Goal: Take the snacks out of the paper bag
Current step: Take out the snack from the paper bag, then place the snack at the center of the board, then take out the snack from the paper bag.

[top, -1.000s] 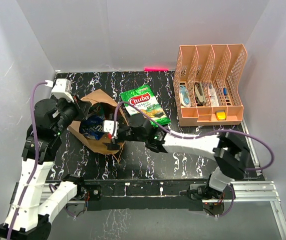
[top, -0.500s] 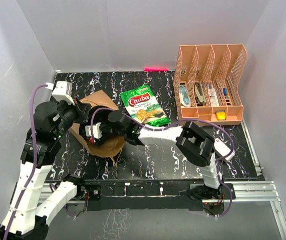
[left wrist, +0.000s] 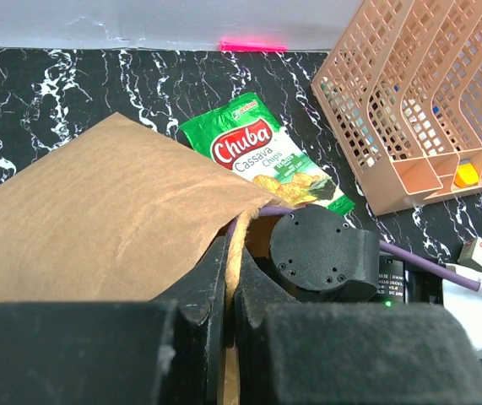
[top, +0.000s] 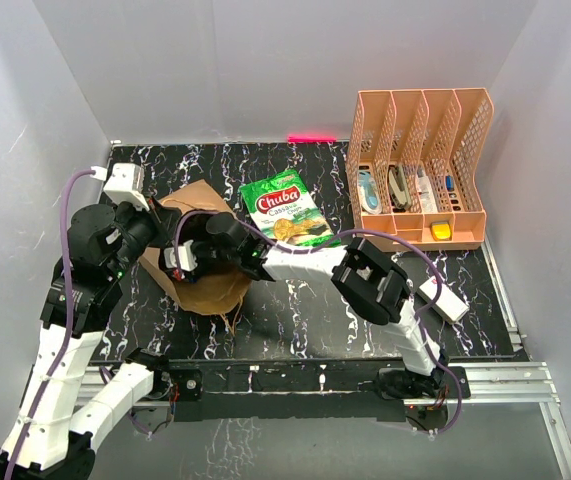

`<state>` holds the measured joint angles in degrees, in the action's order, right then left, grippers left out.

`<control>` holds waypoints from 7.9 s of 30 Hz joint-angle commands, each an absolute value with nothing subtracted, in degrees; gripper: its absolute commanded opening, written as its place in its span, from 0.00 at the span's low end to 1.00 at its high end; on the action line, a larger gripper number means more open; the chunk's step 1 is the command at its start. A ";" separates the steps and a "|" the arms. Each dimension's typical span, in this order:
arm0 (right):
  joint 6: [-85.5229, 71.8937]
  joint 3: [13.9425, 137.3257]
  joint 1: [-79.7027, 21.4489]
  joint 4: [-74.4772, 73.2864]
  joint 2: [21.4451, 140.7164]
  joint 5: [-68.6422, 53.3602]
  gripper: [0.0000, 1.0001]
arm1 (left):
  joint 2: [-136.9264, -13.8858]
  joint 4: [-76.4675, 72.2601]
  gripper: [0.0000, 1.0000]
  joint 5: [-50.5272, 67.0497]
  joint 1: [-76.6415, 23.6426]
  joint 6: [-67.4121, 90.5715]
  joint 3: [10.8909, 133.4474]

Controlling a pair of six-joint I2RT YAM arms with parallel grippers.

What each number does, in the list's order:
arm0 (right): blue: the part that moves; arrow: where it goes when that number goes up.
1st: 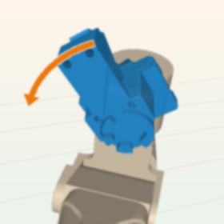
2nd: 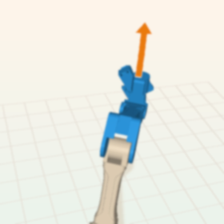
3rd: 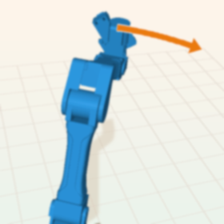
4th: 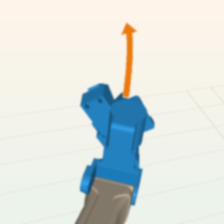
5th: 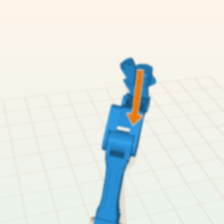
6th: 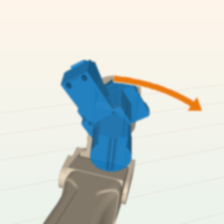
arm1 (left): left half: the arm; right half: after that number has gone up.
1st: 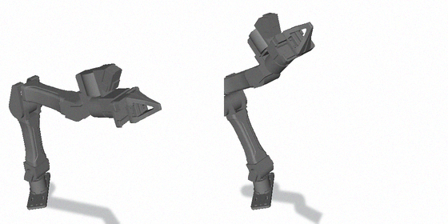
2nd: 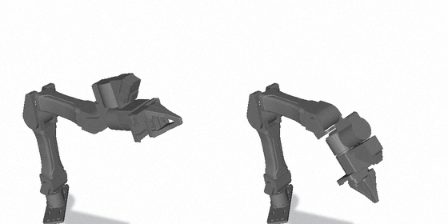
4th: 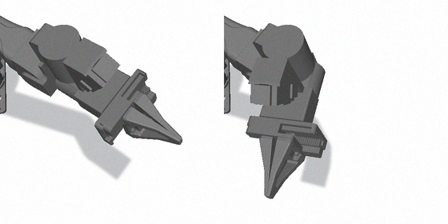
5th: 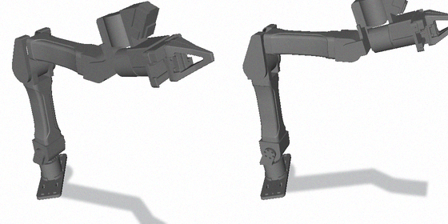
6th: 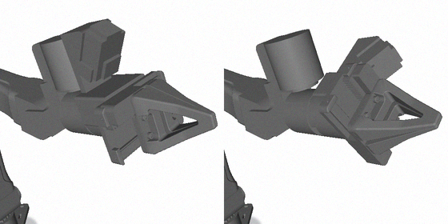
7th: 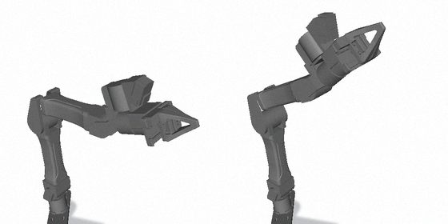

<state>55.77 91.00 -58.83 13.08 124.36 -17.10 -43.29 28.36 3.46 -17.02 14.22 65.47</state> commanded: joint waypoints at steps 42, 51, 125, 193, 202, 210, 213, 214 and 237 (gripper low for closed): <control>2.68 54.37 -60.91 -3.72 56.99 -2.76 0.08 | -46.97 27.03 0.00 -10.98 -17.35 17.56 67.67; -14.77 62.77 -60.90 -28.15 53.02 27.15 0.08 | -49.24 17.07 0.00 -14.53 -17.41 16.79 65.45; -19.85 56.65 -52.62 -18.63 75.72 10.26 0.71 | -41.43 -7.57 0.00 -30.47 -24.40 11.52 47.35; 61.90 91.30 -55.96 16.69 122.36 -12.64 0.27 | -32.66 -4.94 0.00 -22.64 -24.90 9.94 42.89; 52.41 88.43 -56.51 20.92 119.93 -14.12 0.08 | -33.31 -4.92 0.00 -23.03 -24.89 9.93 42.89; 48.71 82.45 -58.25 22.39 113.74 -17.37 0.08 | -33.74 -4.94 0.00 -24.13 -24.87 9.97 42.84; 46.55 79.46 -59.49 25.31 111.08 -14.98 0.08 | -33.92 -4.92 0.00 -24.62 -24.86 10.11 42.88; 45.16 78.68 -59.65 26.46 110.23 -14.31 0.08 | -34.00 -4.84 0.00 -24.83 -24.85 10.11 42.88; 29.13 68.73 -59.74 19.04 87.51 -11.34 0.08 | -34.56 -2.30 0.00 -32.36 -24.84 11.44 43.49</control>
